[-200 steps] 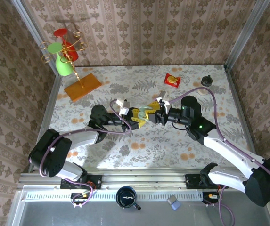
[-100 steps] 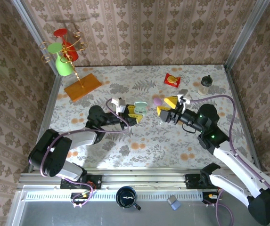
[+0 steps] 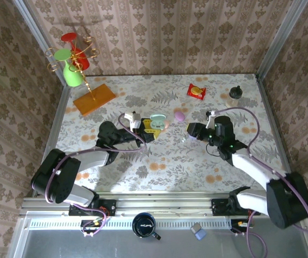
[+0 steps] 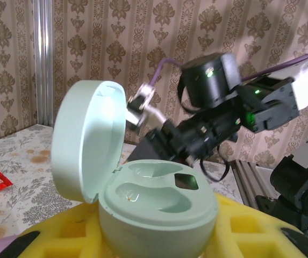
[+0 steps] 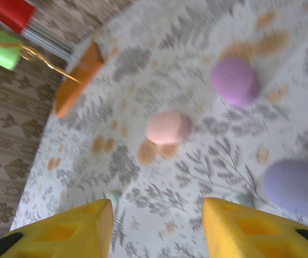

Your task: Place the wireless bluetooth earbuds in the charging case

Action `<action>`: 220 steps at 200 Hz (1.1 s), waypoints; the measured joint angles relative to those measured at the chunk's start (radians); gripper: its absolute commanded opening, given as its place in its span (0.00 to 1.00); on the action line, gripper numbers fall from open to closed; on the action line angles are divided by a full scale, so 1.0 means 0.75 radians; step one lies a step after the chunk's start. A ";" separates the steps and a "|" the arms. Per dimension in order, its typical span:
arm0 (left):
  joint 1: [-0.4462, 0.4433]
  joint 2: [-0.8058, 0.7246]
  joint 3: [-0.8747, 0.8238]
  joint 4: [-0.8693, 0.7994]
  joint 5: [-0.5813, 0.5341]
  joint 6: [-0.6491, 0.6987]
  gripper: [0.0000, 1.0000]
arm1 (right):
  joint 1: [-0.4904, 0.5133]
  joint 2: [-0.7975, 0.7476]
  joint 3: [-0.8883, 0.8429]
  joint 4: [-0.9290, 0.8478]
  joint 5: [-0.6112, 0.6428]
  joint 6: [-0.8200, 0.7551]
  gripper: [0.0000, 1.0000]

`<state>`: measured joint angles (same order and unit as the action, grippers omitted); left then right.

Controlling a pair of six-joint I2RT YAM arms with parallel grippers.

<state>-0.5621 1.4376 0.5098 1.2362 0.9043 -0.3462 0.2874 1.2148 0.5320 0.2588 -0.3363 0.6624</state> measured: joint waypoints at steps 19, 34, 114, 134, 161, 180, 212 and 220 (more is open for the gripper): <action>0.000 -0.003 0.000 0.000 0.000 0.004 0.33 | -0.003 0.117 0.003 -0.001 -0.037 0.037 0.45; 0.000 -0.004 0.000 0.000 -0.001 0.004 0.33 | -0.002 0.198 0.017 -0.002 -0.062 0.057 0.45; 0.000 -0.010 -0.006 0.002 0.008 0.004 0.34 | -0.010 0.483 0.165 -0.031 -0.121 0.059 0.46; 0.000 -0.017 -0.013 0.001 0.010 0.004 0.34 | -0.017 0.516 0.173 -0.033 -0.121 0.056 0.46; 0.000 -0.026 -0.017 0.005 0.011 0.004 0.34 | -0.021 0.522 0.185 -0.043 -0.117 0.039 0.47; 0.000 -0.026 -0.017 0.007 0.011 0.004 0.34 | -0.026 0.522 0.185 -0.047 -0.109 0.024 0.49; 0.000 -0.026 -0.017 0.009 0.020 0.004 0.34 | -0.035 0.524 0.215 -0.092 -0.052 -0.017 0.50; 0.000 -0.026 -0.017 0.008 0.020 0.004 0.34 | -0.040 0.524 0.219 -0.100 -0.040 -0.030 0.50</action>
<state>-0.5621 1.4178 0.4973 1.2423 0.9195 -0.3431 0.2573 1.6081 0.6960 0.1841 -0.3660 0.6399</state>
